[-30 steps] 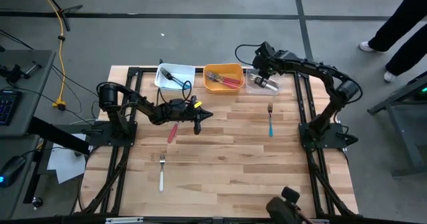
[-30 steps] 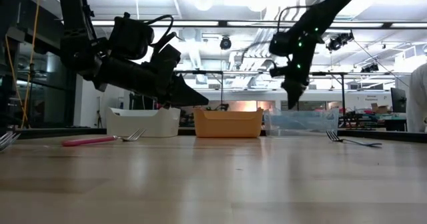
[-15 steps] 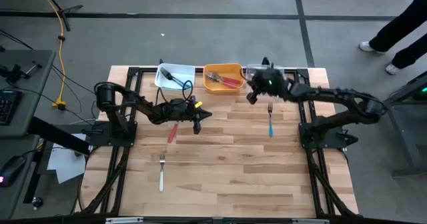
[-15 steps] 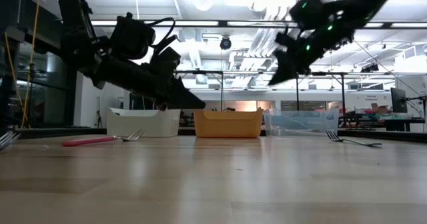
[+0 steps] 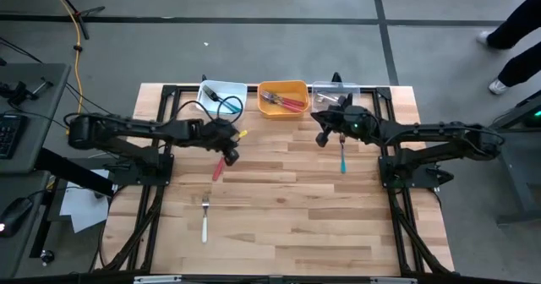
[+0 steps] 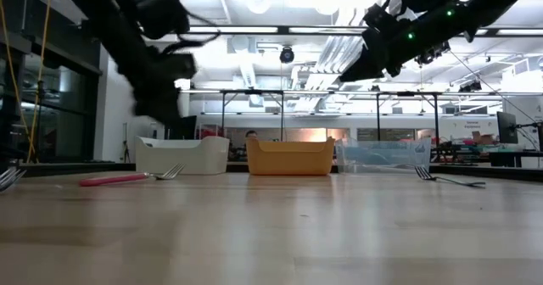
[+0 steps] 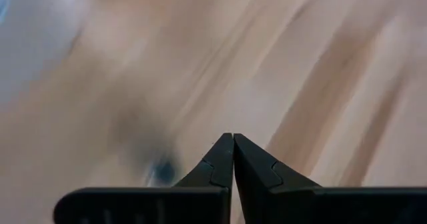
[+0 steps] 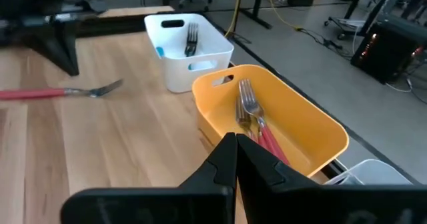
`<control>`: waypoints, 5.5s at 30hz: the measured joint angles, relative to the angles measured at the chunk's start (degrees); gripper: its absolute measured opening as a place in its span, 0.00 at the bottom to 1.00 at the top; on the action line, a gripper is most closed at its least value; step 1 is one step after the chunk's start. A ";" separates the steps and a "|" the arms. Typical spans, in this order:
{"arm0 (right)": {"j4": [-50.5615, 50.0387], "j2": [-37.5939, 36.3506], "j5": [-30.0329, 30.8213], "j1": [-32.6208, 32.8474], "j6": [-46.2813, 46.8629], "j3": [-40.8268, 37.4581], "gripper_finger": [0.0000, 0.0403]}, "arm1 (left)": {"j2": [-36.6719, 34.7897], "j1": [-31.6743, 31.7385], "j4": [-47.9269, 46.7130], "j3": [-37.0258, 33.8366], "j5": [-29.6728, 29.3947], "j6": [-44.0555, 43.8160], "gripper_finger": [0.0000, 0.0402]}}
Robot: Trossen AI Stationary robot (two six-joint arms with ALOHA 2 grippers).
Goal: Sort silverware by color (type)
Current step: Put the pink fork into the yellow bin, then put the blue fork into the white bin
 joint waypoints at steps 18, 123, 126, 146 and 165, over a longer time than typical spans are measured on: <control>-0.15 0.00 0.00 0.05 -1.17 0.03 0.00 | 7.88 -0.62 -12.45 0.60 -2.33 -16.81 0.28; -76.30 65.39 -11.60 -14.33 -22.53 88.00 0.06 | 12.05 5.84 80.79 -20.86 -5.16 5.39 0.16; -77.85 68.80 -10.99 -15.18 -23.48 91.50 0.06 | 12.05 5.84 80.76 -20.86 -5.14 5.77 0.16; -80.28 73.94 -8.61 -16.36 -22.08 94.22 0.18 | 12.02 5.81 80.24 -20.84 -3.55 6.35 0.16; -71.20 59.36 -11.06 -16.10 -13.99 87.58 0.02 | 12.00 5.79 79.63 -20.82 -3.55 7.36 0.16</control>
